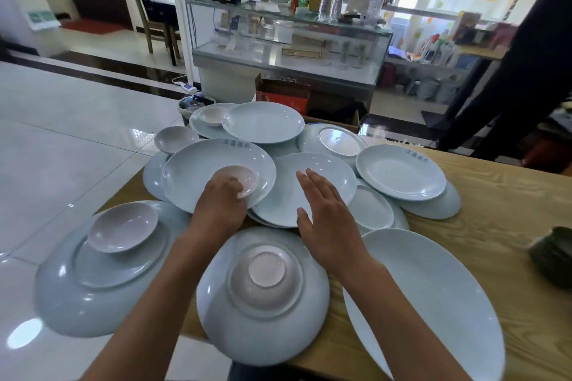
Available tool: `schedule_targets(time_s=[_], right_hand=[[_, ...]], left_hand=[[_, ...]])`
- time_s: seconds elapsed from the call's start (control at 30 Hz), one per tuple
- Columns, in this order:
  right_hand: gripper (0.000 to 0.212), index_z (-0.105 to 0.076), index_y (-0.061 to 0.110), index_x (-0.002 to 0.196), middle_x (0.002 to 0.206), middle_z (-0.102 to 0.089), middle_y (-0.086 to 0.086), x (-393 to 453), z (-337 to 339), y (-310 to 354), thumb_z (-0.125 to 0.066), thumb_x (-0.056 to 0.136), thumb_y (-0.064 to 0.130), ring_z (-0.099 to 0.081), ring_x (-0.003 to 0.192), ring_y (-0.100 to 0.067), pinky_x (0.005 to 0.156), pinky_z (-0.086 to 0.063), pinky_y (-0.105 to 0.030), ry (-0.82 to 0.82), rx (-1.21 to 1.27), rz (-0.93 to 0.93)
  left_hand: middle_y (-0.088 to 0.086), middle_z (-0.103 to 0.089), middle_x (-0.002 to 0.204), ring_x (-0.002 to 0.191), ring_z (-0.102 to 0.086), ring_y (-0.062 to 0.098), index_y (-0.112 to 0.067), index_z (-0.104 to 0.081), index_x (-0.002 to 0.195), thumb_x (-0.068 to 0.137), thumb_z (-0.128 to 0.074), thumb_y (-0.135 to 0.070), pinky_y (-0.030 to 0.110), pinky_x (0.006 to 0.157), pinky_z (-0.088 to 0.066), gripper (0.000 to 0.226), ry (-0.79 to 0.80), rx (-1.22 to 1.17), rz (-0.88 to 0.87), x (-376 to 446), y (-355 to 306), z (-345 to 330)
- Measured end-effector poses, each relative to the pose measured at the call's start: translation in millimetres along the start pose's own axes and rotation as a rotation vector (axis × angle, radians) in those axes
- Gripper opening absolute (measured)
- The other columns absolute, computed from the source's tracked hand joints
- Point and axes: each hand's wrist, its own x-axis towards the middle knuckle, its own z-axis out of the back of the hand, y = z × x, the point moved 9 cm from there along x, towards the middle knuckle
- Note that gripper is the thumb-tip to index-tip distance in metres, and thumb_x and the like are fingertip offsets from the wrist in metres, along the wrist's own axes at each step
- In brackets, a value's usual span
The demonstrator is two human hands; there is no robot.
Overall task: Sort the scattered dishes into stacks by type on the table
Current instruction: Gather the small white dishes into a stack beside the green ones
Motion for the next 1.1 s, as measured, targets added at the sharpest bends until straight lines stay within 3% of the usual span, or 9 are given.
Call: schedule_targets(time_s=[0.13,0.3,0.53,0.63,0.73,0.8,0.93,1.03,1.1], right_hand=[[0.058,-0.036,0.012,0.147,0.154,-0.032,-0.007,-2,1,4,-0.053,0.092,0.007,-0.027,0.143,-0.022,0.113,-0.024,-0.029,-0.016,-0.004,0.003],[0.057,-0.038,0.013,0.145,0.154,-0.033,-0.006,-5,-2,7,-0.055,0.091,0.009,-0.027,0.142,-0.021,0.112,-0.028,-0.032,-0.009,0.013,0.006],[0.071,-0.023,0.026,0.151,0.156,-0.029,0.003,-13,10,-3,-0.061,0.091,0.022,-0.024,0.144,-0.014,0.114,-0.032,-0.033,-0.044,0.067,-0.05],[0.075,-0.023,0.032,0.151,0.153,-0.034,0.007,-23,30,-16,-0.065,0.089,0.027,-0.033,0.139,-0.013,0.111,-0.035,-0.03,-0.147,0.17,-0.126],[0.073,-0.027,0.033,0.149,0.152,-0.037,0.008,-39,55,-34,-0.068,0.089,0.029,-0.036,0.138,-0.011,0.105,-0.029,-0.02,-0.235,0.231,-0.21],[0.065,-0.037,0.031,0.145,0.148,-0.043,0.008,-51,73,-45,-0.069,0.088,0.029,-0.04,0.135,-0.011,0.104,-0.029,-0.019,-0.304,0.25,-0.224],[0.043,-0.058,0.025,0.128,0.138,-0.054,0.003,-83,106,-73,-0.069,0.086,0.028,-0.049,0.128,-0.012,0.105,-0.044,-0.029,-0.408,0.273,-0.279],[0.032,-0.065,0.02,0.118,0.131,-0.059,0.003,-110,130,-96,-0.069,0.087,0.027,-0.055,0.118,-0.01,0.098,-0.049,-0.025,-0.467,0.294,-0.325],[0.027,-0.066,0.02,0.112,0.123,-0.06,0.007,-128,143,-111,-0.071,0.086,0.024,-0.057,0.106,0.001,0.09,-0.049,-0.013,-0.501,0.321,-0.346]], left_hand=[[0.012,-0.068,0.095,0.091,-0.06,0.033,-0.002,-0.072,0.082,0.084,-0.059,-0.007,0.037,0.077,-0.046,0.014,0.004,0.031,-0.021,-2,2,-3],[0.012,-0.068,0.084,0.082,-0.059,0.033,-0.003,-0.069,0.076,0.083,-0.057,-0.003,0.035,0.07,-0.044,0.013,-0.1,0.007,-0.022,-10,-6,11],[0.01,-0.071,0.092,0.085,-0.064,0.027,-0.006,-0.071,0.09,0.086,-0.064,-0.002,0.02,0.077,-0.039,0.009,-0.319,-0.126,-0.219,-34,-71,45],[0.009,-0.071,0.101,0.092,-0.064,0.022,-0.006,-0.072,0.099,0.088,-0.065,-0.004,0.016,0.084,-0.039,0.013,-0.282,-0.167,-0.323,-47,-108,45],[0.008,-0.069,0.11,0.1,-0.064,0.021,-0.006,-0.071,0.108,0.087,-0.066,-0.003,0.02,0.089,-0.041,0.022,-0.196,-0.198,-0.402,-59,-147,35],[0.008,-0.068,0.116,0.107,-0.063,0.022,-0.008,-0.07,0.112,0.086,-0.066,-0.004,0.022,0.093,-0.042,0.027,-0.145,-0.213,-0.422,-67,-168,28],[0.009,-0.068,0.117,0.109,-0.062,0.024,-0.009,-0.071,0.109,0.085,-0.065,-0.005,0.017,0.094,-0.035,0.025,-0.093,-0.242,-0.491,-84,-210,14],[0.008,-0.068,0.116,0.111,-0.062,0.024,-0.01,-0.072,0.107,0.086,-0.065,-0.005,0.021,0.096,-0.038,0.023,-0.077,-0.261,-0.568,-98,-243,-1],[0.008,-0.068,0.115,0.114,-0.06,0.022,-0.01,-0.071,0.108,0.085,-0.066,-0.003,0.023,0.097,-0.039,0.024,-0.063,-0.275,-0.624,-108,-264,-11]])
